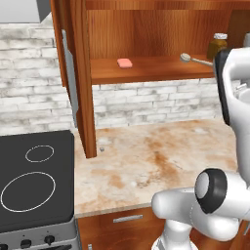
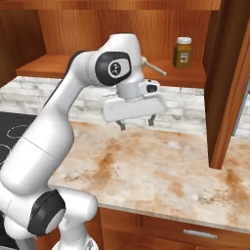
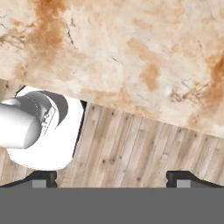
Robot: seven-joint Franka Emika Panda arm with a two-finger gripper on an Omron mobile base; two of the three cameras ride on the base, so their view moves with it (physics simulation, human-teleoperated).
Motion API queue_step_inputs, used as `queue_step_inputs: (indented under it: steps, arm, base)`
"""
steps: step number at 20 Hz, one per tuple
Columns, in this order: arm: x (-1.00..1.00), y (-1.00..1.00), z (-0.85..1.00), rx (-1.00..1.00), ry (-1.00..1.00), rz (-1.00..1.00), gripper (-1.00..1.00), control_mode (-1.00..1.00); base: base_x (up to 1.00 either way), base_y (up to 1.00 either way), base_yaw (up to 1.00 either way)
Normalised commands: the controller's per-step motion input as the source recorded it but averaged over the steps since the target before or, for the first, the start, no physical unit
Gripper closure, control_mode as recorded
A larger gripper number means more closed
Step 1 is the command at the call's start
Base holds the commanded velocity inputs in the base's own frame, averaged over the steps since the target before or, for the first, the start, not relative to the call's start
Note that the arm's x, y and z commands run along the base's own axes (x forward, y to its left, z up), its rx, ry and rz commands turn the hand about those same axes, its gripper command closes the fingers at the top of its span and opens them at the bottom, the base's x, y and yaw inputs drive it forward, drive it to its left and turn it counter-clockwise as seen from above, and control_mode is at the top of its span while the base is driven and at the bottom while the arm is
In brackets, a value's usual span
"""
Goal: Pick the bar soap and dish brush from the cabinet and place them on the counter.
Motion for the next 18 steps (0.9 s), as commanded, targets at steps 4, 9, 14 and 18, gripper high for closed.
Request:
queue_step_inputs:
  steps: [4,9,14,18]
  arm:
    - [0.05,0.07,-0.01,0.2,-0.2,-0.06,-1.0,-1.0]
    - [0.04,0.11,0.15,0.06,-0.23,-0.03,-1.0,-1.0]
    - [0.1,0.1,0.11,-0.02,-0.18,0.0,-1.0,-1.0]
    - [0.25,0.15,0.07,-0.05,-0.14,0.02,-1.0,-1.0]
  base:
    - [0.0,0.0,0.0]
    - [0.0,0.0,0.0]
    - [0.0,0.0,0.0]
    - [0.0,0.0,0.0]
